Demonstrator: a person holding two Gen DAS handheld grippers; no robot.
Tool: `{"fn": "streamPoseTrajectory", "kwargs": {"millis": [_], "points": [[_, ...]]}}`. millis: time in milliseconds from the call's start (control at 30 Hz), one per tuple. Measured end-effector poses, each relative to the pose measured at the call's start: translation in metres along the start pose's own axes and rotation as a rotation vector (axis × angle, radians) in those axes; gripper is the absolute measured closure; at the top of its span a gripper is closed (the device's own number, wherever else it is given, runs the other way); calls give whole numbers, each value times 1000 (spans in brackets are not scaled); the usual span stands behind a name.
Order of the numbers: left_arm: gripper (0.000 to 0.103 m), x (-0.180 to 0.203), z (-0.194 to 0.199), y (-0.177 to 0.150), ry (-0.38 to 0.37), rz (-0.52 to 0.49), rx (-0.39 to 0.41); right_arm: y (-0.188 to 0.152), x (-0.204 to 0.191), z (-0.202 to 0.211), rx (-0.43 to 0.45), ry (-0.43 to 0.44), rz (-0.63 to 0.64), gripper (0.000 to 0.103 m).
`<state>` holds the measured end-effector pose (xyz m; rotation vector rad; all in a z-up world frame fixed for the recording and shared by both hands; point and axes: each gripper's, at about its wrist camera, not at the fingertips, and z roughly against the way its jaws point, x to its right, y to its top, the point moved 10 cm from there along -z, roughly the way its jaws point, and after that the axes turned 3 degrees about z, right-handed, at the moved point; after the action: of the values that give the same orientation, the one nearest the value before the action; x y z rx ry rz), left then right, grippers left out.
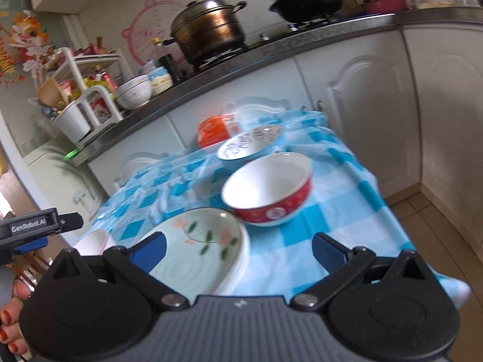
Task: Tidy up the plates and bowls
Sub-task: 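Move the left gripper to the blue cartoon-print bowl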
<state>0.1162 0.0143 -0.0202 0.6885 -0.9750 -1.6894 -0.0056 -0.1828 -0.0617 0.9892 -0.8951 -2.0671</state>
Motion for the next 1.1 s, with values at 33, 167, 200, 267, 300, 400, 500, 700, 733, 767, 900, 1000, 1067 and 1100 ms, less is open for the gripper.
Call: {"fn": "streamPoseTrajectory", "kwargs": {"millis": [33,167,200,267,300,400,500,700,733,767,900,1000,1067,1100], "points": [[0,2,0,-1,-5,-3,-1,-1,3,2,2,-9,-3,1],[0,4,3,-3,-28,-13,-2,-4,12,10,7,-40,2,1],[0,5,4,-2,-30,-16,0,-5,15,11,8,-46,1,1],[0,6,5,-2,-32,-20,4,-7,21,14,8,-59,-4,1],[0,4,4,-1,-39,-22,3,-7,23,15,8,-66,-6,1],[0,3,4,-1,-52,-20,1,-6,29,19,17,-82,-9,1],[0,3,3,-1,-61,-17,1,-5,34,22,27,-101,-10,1],[0,5,1,0,-103,1,-9,-5,45,25,27,-147,-12,1],[0,4,0,1,-116,8,-11,-3,48,26,29,-156,-19,1],[0,4,-2,3,-128,20,-12,-1,50,26,31,-163,-25,1],[0,0,-10,10,-166,92,-27,11,62,21,56,-175,-51,1],[0,1,-17,18,-208,129,-39,21,74,13,68,-167,-106,1],[0,8,-20,24,-235,140,-37,31,81,8,88,-161,-136,1],[0,11,-22,27,-254,142,-39,37,84,5,95,-152,-152,1]]}}
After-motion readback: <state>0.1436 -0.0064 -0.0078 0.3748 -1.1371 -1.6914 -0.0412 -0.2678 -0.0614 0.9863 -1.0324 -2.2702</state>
